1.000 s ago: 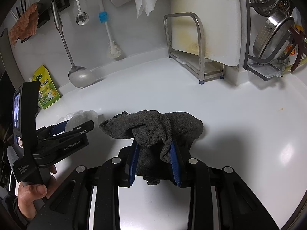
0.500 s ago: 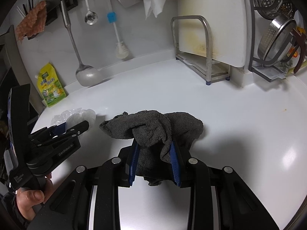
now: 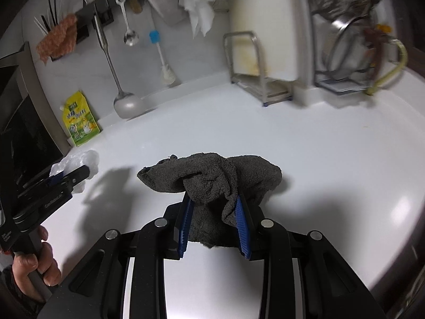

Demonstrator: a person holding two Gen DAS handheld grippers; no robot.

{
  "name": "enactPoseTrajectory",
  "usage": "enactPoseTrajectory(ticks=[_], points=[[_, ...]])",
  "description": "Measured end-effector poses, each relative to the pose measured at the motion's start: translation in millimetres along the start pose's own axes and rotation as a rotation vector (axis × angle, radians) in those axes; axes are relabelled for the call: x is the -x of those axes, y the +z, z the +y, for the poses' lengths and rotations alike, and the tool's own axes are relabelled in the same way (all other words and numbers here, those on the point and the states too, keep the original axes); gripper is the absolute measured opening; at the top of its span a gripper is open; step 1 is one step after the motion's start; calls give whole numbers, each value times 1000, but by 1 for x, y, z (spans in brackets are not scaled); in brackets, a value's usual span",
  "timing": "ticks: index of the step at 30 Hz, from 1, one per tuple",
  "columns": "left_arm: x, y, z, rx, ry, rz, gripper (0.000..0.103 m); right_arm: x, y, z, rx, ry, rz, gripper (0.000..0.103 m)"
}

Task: Collect trash
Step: 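Carry the plastic bag and grey cloth over the grey bin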

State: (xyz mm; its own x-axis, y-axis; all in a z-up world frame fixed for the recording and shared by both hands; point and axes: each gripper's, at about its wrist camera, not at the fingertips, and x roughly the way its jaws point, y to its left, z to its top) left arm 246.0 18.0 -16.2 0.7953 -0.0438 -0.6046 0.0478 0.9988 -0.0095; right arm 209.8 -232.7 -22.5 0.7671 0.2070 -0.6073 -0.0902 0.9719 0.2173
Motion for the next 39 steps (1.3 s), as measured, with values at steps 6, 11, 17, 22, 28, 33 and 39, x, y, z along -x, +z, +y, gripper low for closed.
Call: enactPoseTrajectory(ticks=[6, 11, 17, 22, 28, 33, 39], points=[[61, -32, -6, -14, -65, -10, 37, 53, -55, 20, -30, -19, -9, 29], [106, -69, -18, -43, -111, -9, 37, 94, -100, 27, -81, -8, -17, 30], [150, -119, -43, -92, -184, 5, 37, 138, -142, 27, -107, -31, -24, 30], [174, -154, -58, -107, -232, 31, 37, 163, -179, 27, -107, -52, 1, 29], [188, -182, -73, -152, -237, 60, 37, 177, -214, 28, -99, -57, 41, 29], [191, -197, -77, -159, -232, 82, 37, 184, -231, 25, -105, -65, 60, 30], [195, -213, -84, -171, -228, 104, 37, 184, -249, 19, -124, -65, 90, 30]])
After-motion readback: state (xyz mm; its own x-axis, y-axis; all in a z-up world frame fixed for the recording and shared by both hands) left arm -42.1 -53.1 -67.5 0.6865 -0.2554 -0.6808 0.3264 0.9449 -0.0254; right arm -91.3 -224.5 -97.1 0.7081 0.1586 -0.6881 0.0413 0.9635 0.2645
